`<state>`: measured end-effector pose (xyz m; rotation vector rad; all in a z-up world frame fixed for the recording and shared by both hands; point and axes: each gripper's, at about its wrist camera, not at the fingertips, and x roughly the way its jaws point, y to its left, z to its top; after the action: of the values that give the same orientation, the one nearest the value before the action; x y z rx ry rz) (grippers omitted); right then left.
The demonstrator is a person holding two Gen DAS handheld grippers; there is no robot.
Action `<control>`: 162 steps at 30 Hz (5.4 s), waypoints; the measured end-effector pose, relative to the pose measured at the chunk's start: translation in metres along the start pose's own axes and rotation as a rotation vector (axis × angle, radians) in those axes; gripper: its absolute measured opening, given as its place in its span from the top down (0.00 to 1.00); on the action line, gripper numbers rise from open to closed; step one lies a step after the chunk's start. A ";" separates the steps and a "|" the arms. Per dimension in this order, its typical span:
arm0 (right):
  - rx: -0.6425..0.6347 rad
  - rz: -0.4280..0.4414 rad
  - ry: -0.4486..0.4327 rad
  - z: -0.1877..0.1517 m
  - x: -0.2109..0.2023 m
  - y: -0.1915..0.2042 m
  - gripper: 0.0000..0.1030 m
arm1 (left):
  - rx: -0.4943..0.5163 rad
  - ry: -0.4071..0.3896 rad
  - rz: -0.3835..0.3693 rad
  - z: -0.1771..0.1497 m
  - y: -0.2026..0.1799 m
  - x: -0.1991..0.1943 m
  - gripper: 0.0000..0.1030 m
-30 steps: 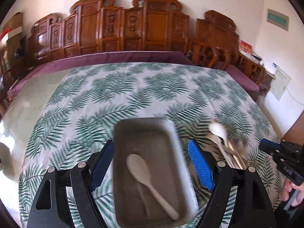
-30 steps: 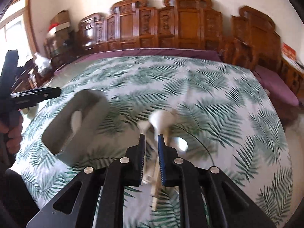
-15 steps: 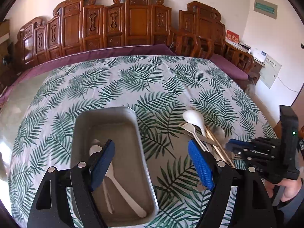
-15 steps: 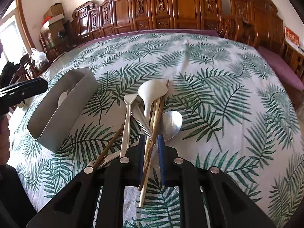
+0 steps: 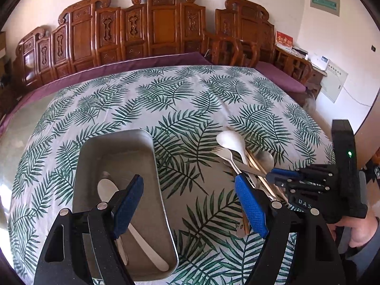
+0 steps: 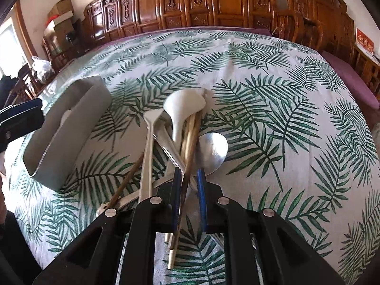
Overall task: Organize utensils
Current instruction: 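Grasp a wooden chopstick from the bundle with the right tool, then grasp the white plastic fork with the left tool, then carry the white fork into the grey tray and open the left tool, then carry the wooden chopstick over the grey tray and open the right tool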
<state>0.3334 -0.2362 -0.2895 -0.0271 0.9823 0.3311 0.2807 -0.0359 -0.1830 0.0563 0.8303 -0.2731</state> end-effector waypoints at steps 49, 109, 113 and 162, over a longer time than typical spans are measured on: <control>0.098 0.041 -0.142 0.000 -0.058 -0.065 0.94 | -0.082 0.223 -0.013 -0.004 -0.073 0.108 0.97; -0.135 0.146 -0.168 0.003 -0.070 0.066 0.94 | -0.113 0.167 0.115 -0.028 0.080 0.025 0.97; -0.140 0.147 -0.168 0.004 -0.069 0.070 0.94 | -0.120 0.180 0.120 -0.029 0.083 0.030 0.97; -0.140 0.202 -0.086 0.041 -0.010 0.187 0.94 | -0.202 0.002 0.229 -0.011 0.155 -0.023 0.20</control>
<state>0.3077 -0.0546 -0.2349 -0.0406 0.8774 0.5815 0.2986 0.1204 -0.1820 -0.0370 0.8413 0.0270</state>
